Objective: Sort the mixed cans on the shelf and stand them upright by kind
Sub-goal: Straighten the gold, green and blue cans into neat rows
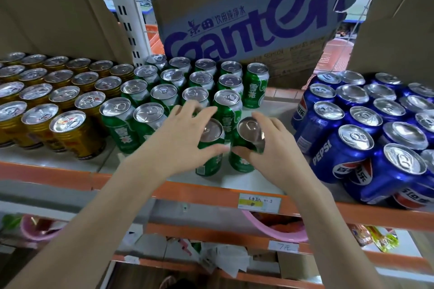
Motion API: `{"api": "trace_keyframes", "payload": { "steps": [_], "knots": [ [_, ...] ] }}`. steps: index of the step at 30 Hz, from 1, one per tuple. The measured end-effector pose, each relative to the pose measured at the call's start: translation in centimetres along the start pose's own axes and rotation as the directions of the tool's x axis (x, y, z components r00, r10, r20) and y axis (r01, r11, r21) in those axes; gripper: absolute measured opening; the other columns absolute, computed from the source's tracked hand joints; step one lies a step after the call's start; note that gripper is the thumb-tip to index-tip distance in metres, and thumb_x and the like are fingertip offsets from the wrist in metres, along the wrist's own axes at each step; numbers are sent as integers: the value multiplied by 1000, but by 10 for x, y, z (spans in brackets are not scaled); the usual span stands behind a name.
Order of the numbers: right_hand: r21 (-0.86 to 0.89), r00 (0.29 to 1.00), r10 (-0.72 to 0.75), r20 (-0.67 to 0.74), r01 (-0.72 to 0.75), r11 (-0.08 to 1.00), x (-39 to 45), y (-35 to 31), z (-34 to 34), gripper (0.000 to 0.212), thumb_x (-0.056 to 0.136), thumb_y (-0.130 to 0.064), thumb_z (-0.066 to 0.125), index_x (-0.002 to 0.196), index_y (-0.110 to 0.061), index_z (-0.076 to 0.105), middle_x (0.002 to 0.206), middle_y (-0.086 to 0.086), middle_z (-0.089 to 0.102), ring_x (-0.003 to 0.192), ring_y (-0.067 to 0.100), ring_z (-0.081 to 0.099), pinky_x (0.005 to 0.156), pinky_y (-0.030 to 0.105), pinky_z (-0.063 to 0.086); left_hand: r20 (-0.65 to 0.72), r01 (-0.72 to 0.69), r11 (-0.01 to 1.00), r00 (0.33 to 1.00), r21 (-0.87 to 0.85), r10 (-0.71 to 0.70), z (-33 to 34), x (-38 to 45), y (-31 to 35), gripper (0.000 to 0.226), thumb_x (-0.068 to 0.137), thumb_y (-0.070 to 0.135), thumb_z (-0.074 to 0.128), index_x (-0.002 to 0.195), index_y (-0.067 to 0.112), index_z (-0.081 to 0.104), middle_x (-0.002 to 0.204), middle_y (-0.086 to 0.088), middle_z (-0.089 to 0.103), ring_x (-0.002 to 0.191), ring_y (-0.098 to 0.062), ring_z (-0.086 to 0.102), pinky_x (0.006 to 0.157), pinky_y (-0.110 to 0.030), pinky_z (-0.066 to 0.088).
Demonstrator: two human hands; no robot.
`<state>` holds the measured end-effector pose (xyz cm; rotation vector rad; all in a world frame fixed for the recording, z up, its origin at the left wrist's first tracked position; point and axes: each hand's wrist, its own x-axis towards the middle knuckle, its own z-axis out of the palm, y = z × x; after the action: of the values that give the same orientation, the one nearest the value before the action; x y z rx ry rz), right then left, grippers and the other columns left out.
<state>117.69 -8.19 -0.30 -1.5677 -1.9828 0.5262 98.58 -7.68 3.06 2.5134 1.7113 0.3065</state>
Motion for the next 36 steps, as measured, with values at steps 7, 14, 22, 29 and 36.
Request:
{"api": "trace_keyframes", "payload": {
  "steps": [7,14,22,29,36],
  "knots": [
    [-78,998,-40,52,44,996,-3,5,0,79,85,-24,67,148,-25,20,138,0,31,109,13,49,93,25,40,-6,-36,999,999,-29,36,-3,4,-8,64,83,50,59,135,16,46,126,0,48,114,-17,41,93,-23,29],
    [-17,987,-139,78,141,990,4,-6,22,78,83,-23,68,147,-25,24,139,-1,32,107,10,47,90,17,36,88,-89,995,993,48,84,-8,8,-27,46,90,37,56,127,9,53,128,-4,47,117,-22,41,99,-35,34],
    [-83,990,-143,-13,141,987,9,-22,44,75,84,-16,68,146,-21,27,143,2,32,118,20,45,89,17,32,120,-181,981,978,65,172,-15,14,-49,42,94,29,51,132,11,48,136,-1,41,123,-18,39,101,-30,32],
    [-122,995,-85,-58,78,990,15,-21,45,76,82,-13,70,146,-20,29,143,3,34,120,20,44,87,12,27,-102,-248,953,958,176,268,9,8,-58,52,53,12,89,97,-5,67,100,-17,65,92,-30,66,86,-29,43],
    [-142,989,-130,-73,118,983,15,-21,51,79,75,-10,76,143,-16,36,140,6,39,117,11,39,92,16,33,-136,-244,959,955,141,263,14,5,-52,60,81,10,68,135,-1,41,144,-16,36,135,-27,31,110,-24,23]
  ]
}}
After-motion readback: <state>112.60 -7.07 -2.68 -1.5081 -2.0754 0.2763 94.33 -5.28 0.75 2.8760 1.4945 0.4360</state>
